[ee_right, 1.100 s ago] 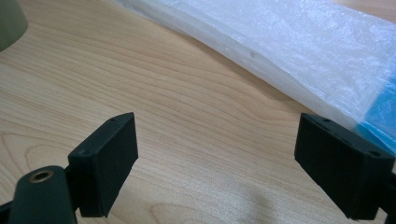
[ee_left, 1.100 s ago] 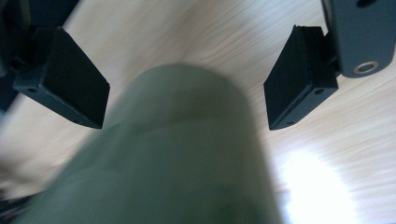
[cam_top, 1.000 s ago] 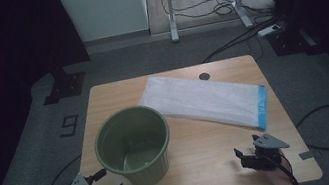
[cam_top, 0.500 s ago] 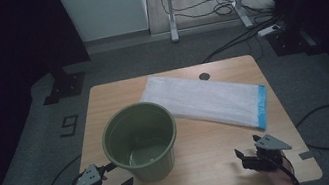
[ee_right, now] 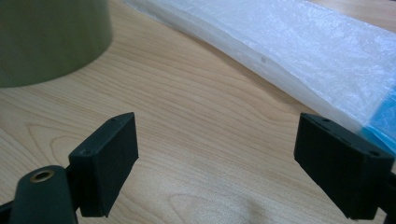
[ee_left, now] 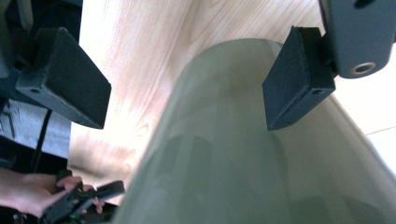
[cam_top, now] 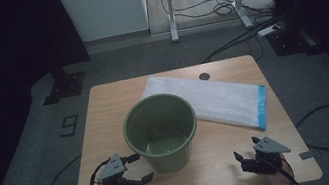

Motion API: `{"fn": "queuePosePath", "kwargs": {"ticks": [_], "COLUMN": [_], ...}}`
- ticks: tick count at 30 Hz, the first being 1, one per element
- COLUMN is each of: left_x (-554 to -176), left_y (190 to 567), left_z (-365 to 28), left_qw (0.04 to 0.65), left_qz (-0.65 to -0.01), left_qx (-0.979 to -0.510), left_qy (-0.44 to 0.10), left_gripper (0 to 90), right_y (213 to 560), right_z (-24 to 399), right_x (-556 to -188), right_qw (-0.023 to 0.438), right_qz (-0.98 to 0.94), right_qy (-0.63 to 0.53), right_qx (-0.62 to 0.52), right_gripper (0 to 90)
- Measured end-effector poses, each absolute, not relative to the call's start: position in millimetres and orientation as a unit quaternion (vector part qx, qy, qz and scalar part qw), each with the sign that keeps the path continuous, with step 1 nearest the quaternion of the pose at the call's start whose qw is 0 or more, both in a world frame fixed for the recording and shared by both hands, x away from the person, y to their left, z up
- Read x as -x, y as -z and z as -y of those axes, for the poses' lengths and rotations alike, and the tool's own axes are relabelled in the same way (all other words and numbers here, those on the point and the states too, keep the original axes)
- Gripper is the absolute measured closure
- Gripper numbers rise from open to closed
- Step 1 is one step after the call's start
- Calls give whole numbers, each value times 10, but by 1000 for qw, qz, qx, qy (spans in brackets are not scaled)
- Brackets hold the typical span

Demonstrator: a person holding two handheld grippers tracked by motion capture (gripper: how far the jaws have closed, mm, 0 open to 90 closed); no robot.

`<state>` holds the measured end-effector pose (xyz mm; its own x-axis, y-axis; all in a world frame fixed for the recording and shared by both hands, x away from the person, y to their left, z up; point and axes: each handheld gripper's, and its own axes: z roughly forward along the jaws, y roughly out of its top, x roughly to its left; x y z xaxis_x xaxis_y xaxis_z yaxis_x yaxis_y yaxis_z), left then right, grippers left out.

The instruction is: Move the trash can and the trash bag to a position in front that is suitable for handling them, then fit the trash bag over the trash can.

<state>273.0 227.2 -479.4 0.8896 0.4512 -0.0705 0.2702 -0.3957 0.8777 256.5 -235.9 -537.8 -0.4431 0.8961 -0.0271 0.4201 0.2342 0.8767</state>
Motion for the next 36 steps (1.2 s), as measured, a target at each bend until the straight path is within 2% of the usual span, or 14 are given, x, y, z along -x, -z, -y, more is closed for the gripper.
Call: {"fn": "queuePosePath", "kwargs": {"ticks": [5,13,27,36], "left_x": [-2736,-2744,-2716,-2757], "left_y": [4840,4859,4855,4965], "left_z": [-2048,-2000,-2298,-2447], "left_qw": [491,497,499,481], "left_qz": [-202,-208,-258,-312], "left_qx": [-843,-839,-821,-813], "left_qy": [-82,-82,-107,-103], "left_gripper": [149,152,152,174], "right_y": [5396,5388,5374,5292], "right_z": [2409,2430,2449,2276], "right_x": [-2557,-2543,-2592,-2887], "right_qw": [277,279,306,312], "right_qz": [-733,-730,-719,-715], "right_qy": [-426,-425,-404,-383], "right_qx": [-452,-456,-475,-495], "right_gripper": [133,134,134,143]}}
